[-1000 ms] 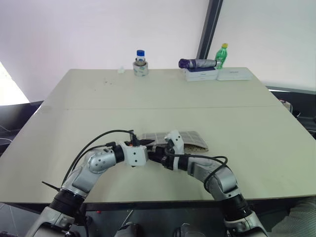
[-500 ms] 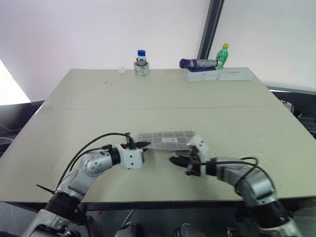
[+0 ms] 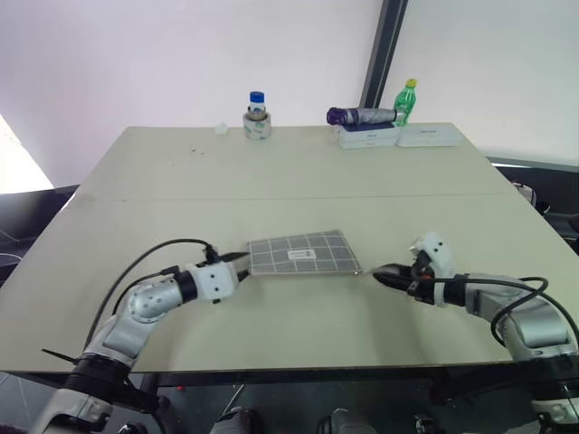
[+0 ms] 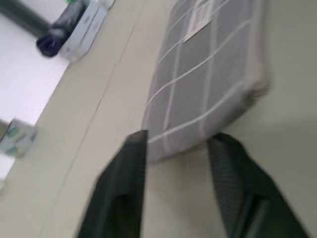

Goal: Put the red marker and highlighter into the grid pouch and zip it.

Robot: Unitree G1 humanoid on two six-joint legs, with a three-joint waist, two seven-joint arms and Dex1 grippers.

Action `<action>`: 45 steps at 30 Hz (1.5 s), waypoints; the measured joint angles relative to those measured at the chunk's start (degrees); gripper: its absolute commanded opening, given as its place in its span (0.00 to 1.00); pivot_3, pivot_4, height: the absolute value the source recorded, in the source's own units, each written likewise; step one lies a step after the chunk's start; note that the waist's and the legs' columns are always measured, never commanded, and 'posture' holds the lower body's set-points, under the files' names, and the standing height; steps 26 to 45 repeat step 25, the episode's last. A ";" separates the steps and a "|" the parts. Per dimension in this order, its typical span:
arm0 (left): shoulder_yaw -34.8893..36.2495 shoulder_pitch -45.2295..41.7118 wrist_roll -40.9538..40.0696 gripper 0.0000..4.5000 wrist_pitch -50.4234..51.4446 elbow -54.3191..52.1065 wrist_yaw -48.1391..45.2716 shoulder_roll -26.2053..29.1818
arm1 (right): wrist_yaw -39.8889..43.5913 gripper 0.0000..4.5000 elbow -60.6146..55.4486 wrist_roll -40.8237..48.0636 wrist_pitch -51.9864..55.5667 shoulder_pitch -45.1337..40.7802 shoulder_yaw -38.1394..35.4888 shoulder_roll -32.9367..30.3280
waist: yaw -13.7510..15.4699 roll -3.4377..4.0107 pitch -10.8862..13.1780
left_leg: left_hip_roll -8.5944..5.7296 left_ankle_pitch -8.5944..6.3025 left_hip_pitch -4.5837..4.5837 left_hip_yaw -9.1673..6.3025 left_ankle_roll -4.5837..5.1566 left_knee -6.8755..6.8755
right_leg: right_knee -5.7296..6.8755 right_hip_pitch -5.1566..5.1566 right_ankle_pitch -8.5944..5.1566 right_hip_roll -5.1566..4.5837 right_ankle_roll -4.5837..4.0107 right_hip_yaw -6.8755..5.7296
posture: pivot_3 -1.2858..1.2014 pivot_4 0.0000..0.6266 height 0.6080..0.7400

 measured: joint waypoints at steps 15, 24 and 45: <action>22.45 24.41 -24.11 1.00 7.24 -9.02 -8.39 10.37 | 9.46 0.99 9.21 -0.38 -16.34 -2.17 -6.14 -3.76 | 0.02 0.06 0.06 | 0.02 -0.01 0.01 0.02 -0.02 -0.07 | -0.06 -0.01 -0.01 -0.11 -0.01 0.02 | 0.52 0.24 1.00; 35.07 38.62 -31.21 1.00 15.13 -13.04 -8.03 5.95 | 15.33 0.99 12.31 1.03 -30.91 7.24 -13.60 -3.70 | -0.05 0.05 0.06 | 0.04 -0.01 0.12 -0.03 -0.07 -0.06 | -0.13 0.01 -0.02 -0.11 -0.03 0.01 | 0.52 0.24 1.00; 35.60 38.90 -31.04 1.00 15.21 -13.07 -7.83 5.95 | 15.46 0.99 12.31 1.02 -32.01 7.68 -13.73 -3.60 | -0.03 0.05 0.06 | 0.03 -0.07 0.15 -0.05 -0.17 -0.06 | -0.15 -0.07 -0.04 -0.13 -0.05 0.01 | 0.52 0.24 1.00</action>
